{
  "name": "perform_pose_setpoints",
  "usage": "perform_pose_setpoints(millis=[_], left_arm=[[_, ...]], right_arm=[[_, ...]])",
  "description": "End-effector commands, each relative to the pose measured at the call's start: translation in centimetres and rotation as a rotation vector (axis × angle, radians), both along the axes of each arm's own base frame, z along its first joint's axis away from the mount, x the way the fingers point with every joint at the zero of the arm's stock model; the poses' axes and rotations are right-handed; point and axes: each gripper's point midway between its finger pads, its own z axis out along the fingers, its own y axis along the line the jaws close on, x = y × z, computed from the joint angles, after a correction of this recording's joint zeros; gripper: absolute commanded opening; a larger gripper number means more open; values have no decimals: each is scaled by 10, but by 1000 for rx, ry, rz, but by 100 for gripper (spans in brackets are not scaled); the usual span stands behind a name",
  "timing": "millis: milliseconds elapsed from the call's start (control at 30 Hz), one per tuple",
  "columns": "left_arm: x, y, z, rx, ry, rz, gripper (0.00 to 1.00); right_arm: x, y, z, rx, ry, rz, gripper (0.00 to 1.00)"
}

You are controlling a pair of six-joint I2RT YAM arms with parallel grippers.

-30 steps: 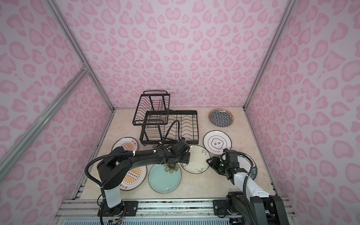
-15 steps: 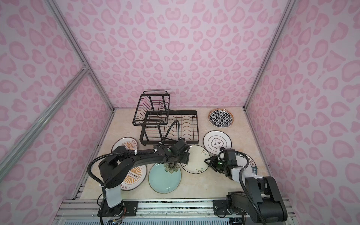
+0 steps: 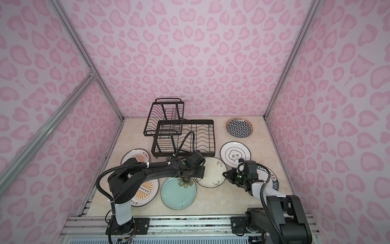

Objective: Load plates into a dish rack
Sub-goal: Pick up the plate from the center of the table.

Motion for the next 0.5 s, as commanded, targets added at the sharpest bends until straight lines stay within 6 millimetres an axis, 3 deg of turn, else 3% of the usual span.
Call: perform_pose_setpoints(millis=[0, 333, 467], left_arm=[[5, -11, 20, -61, -34, -8, 69], [9, -10, 85, -139, -109, -25, 72], [11, -2, 101, -149, -112, -21, 73]], right_arm=[[-9, -6, -4, -36, 35, 8, 0], [-16, -9, 23, -5, 24, 33, 0], [-17, -12, 34, 17, 6, 12, 0]])
